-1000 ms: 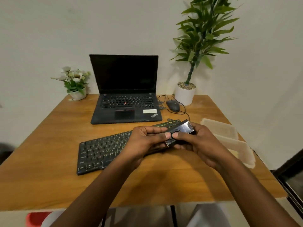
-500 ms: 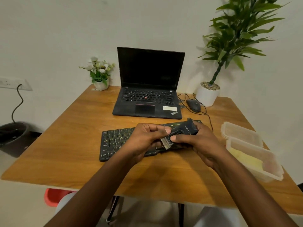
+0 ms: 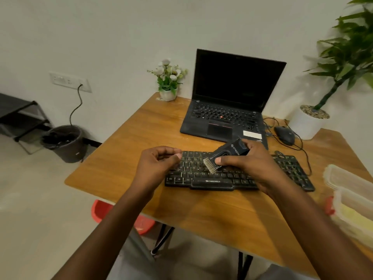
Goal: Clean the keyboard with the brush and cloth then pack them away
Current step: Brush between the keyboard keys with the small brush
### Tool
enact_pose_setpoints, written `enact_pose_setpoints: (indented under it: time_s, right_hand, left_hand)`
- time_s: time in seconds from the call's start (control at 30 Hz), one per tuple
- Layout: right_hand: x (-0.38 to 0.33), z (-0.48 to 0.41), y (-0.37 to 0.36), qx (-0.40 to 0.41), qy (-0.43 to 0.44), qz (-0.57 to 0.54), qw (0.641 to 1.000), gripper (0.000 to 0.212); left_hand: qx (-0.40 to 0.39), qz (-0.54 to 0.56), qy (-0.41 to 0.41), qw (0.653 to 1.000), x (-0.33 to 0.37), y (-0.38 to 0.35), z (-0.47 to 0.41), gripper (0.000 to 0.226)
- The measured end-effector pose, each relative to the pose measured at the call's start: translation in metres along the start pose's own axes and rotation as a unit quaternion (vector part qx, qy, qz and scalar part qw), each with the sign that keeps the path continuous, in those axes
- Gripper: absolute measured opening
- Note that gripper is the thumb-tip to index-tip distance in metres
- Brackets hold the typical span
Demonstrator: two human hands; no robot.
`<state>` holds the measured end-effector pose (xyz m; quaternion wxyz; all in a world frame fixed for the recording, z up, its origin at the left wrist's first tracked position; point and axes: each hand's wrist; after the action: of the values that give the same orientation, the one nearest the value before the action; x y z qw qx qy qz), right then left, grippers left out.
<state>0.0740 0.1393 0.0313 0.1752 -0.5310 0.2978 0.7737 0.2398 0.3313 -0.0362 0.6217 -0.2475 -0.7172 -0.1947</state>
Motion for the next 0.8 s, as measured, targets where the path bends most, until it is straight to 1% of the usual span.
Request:
enact_pose_setpoints:
  time_s: [0.1,0.17,0.23,0.33,0.4,0.5,0.67,0.8]
  right_hand:
    - [-0.008,-0.015,-0.017,0.0,0.026,0.046,0.999,0.043]
    - [-0.013,-0.025,-0.027,0.001,0.049,0.081,0.996,0.042]
    - [-0.017,-0.036,-0.037,-0.004,0.074,0.126,0.989,0.042]
    - [-0.023,-0.056,-0.053,-0.009,0.123,0.219,0.968,0.041]
    - [-0.028,-0.068,-0.066,-0.019,0.158,0.269,0.95,0.038]
    - [-0.035,-0.085,-0.083,-0.036,0.191,0.332,0.923,0.036]
    - [-0.041,-0.099,-0.105,-0.062,0.226,0.381,0.894,0.036]
    - [-0.042,-0.108,-0.102,-0.075,0.229,0.419,0.875,0.04]
  left_hand:
    - [0.043,-0.063,-0.029,0.997,-0.009,0.023,0.005,0.011]
    - [0.053,-0.109,-0.044,0.992,-0.02,0.033,0.006,0.015]
    - [0.041,-0.164,-0.06,0.984,-0.03,0.038,0.006,0.029]
    - [0.008,-0.246,-0.093,0.965,-0.037,0.035,0.007,0.049]
    - [-0.021,-0.257,-0.12,0.959,-0.039,0.032,0.011,0.058]
    - [-0.056,-0.27,-0.126,0.953,-0.042,0.029,0.017,0.075]
    - [-0.068,-0.306,-0.127,0.941,-0.044,0.027,0.02,0.076]
    - [-0.06,-0.315,-0.124,0.939,-0.043,0.025,0.02,0.077]
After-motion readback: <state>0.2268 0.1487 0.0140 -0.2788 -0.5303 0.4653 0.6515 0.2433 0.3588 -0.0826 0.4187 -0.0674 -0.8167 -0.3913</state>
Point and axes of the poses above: each hand's wrist, its own z-axis away from the middle knuckle, its own y-axis out of the back of the hand, x = y × z, and after that the axes turned 7 degrees about -y, right-handed
